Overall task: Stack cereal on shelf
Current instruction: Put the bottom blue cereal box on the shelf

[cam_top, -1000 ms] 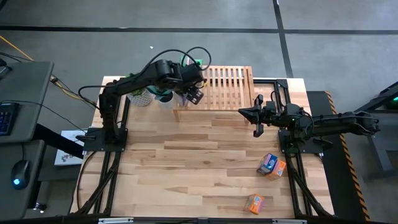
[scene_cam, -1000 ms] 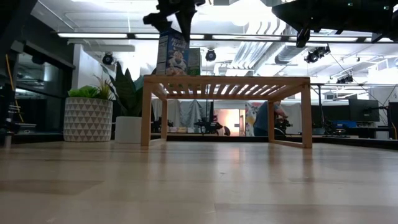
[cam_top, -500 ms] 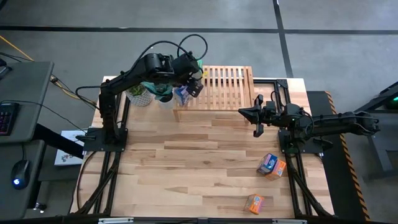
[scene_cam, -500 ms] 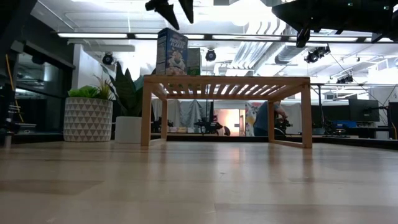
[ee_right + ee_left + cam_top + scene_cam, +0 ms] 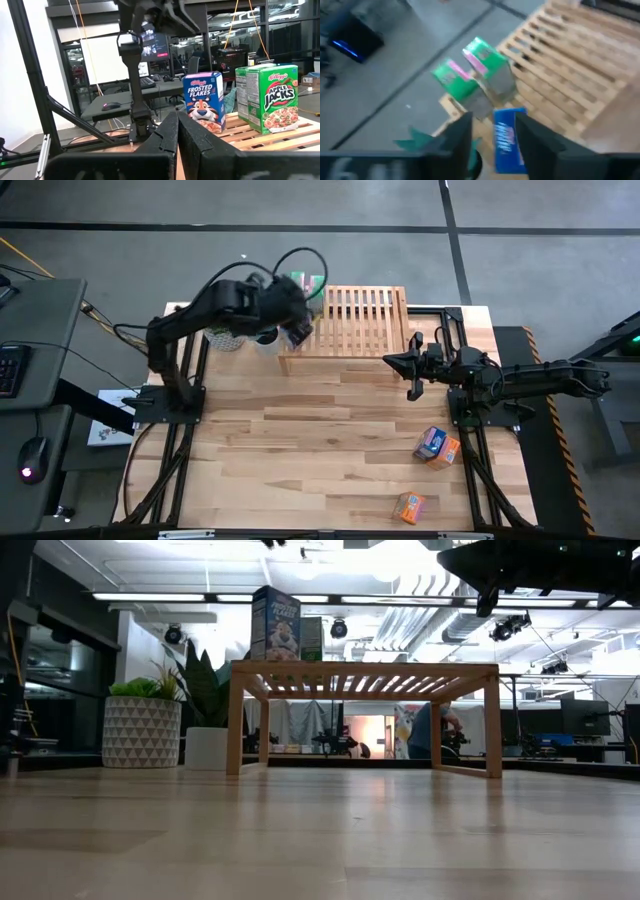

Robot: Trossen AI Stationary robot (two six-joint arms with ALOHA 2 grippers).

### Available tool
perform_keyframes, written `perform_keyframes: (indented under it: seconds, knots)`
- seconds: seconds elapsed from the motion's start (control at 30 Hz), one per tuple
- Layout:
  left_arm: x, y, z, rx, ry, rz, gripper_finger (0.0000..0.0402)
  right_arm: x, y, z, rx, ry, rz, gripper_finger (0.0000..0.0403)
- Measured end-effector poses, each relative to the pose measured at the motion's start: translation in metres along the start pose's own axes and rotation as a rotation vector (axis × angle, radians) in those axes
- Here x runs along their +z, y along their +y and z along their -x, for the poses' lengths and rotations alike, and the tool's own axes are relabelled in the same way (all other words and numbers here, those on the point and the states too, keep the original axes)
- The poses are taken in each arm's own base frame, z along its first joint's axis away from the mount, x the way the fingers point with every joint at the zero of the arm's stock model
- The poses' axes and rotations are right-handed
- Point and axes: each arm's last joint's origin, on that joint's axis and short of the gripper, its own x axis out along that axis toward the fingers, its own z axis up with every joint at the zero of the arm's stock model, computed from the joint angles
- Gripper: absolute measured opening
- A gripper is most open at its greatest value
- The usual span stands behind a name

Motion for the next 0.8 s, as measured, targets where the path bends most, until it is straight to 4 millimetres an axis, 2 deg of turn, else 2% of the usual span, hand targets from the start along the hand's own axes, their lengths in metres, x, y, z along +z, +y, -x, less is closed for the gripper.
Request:
perform_keyframes:
  seconds: [0.17, 0.27, 0.37, 0.47, 0.6, 0.8]
  knots:
    - [-0.013, 0.008, 0.035, 0.04, -0.089, 0.045, 0.0016, 0.0, 0.0, 0.0, 0.0, 0.003, 0.0, 0.0]
    - [-0.025, 0.01, 0.048, 0.058, -0.122, 0.049, 0.0014, 0.0, 0.0, 0.0, -0.001, 0.004, 0.0, 0.0]
    - [-0.043, 0.006, 0.049, 0.06, -0.124, 0.024, 0.0005, 0.0, 0.0, 0.0, -0.001, 0.003, -0.002, 0.0]
    - [-0.065, 0.004, 0.042, 0.065, -0.108, 0.013, 0.0003, 0.0, 0.0, 0.0, -0.006, -0.002, -0.002, 0.0]
    - [-0.099, -0.001, 0.021, 0.065, -0.103, 0.021, 0.0001, 0.0, 0.0, 0.0, -0.01, -0.006, -0.003, 0.0]
    - [-0.148, -0.003, -0.006, -0.025, -0.171, 0.062, 0.0, 0.0, 0.0, 0.0, -0.009, -0.007, -0.003, 0.0]
